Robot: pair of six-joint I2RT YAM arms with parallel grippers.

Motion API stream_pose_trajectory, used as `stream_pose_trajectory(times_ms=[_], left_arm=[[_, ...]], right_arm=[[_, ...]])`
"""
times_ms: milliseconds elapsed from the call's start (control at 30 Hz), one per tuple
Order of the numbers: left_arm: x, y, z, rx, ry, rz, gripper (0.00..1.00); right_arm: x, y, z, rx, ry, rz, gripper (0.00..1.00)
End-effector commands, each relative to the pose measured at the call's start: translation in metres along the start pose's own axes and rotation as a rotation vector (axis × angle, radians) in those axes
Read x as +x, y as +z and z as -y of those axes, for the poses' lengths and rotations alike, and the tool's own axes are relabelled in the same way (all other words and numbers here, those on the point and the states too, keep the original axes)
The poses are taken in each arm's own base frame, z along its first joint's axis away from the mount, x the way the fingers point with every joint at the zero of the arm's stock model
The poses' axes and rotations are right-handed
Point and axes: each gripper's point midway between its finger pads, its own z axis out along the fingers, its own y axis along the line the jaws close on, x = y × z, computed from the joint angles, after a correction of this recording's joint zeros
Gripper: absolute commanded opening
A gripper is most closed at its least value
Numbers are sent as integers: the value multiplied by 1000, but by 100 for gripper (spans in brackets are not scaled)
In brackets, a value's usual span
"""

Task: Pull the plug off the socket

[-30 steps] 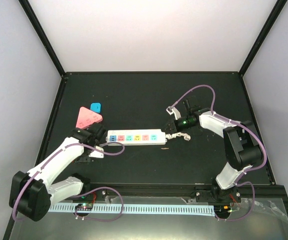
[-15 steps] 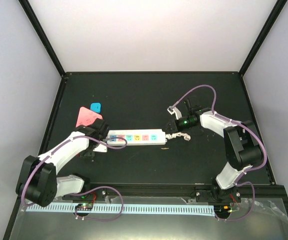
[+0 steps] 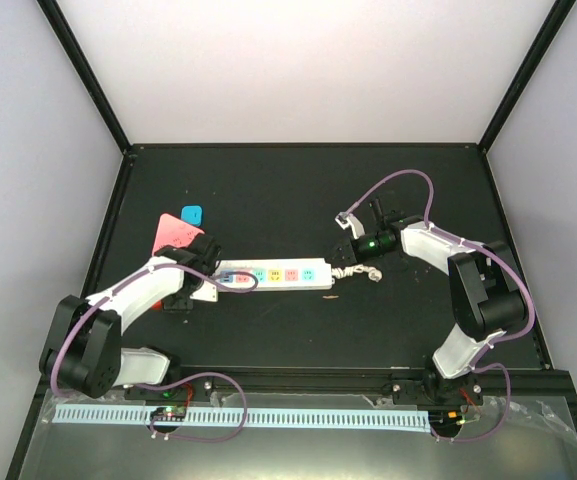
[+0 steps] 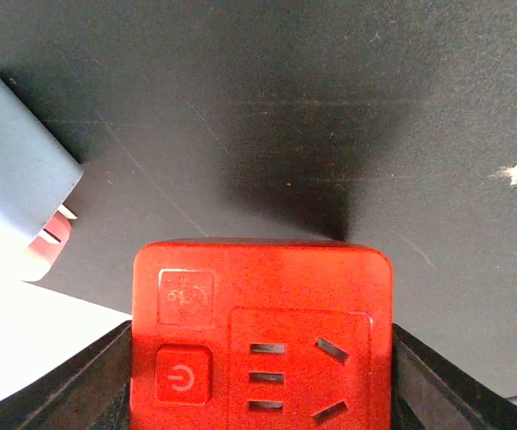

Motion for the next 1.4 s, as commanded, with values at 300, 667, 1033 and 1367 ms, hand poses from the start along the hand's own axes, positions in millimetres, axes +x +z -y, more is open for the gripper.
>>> stream_pose_trajectory(times_ms=[300,667,1033,1367], left_arm=[[-25,-30,-14,53,-137,193,81],[-58,-99,-33,155,-249,509,91],[-66,-183,-55,164,-458,855,99],[-51,-222,-47,177,-574,1063,99]], right_arm=[[-4,-2,-2,-11,-19,11,17],[-13,-19,-26,-38,-176,44,45],[-26,-33,-58,7,-494,39,100],[-20,12,-73,197,-769,-81,100]])
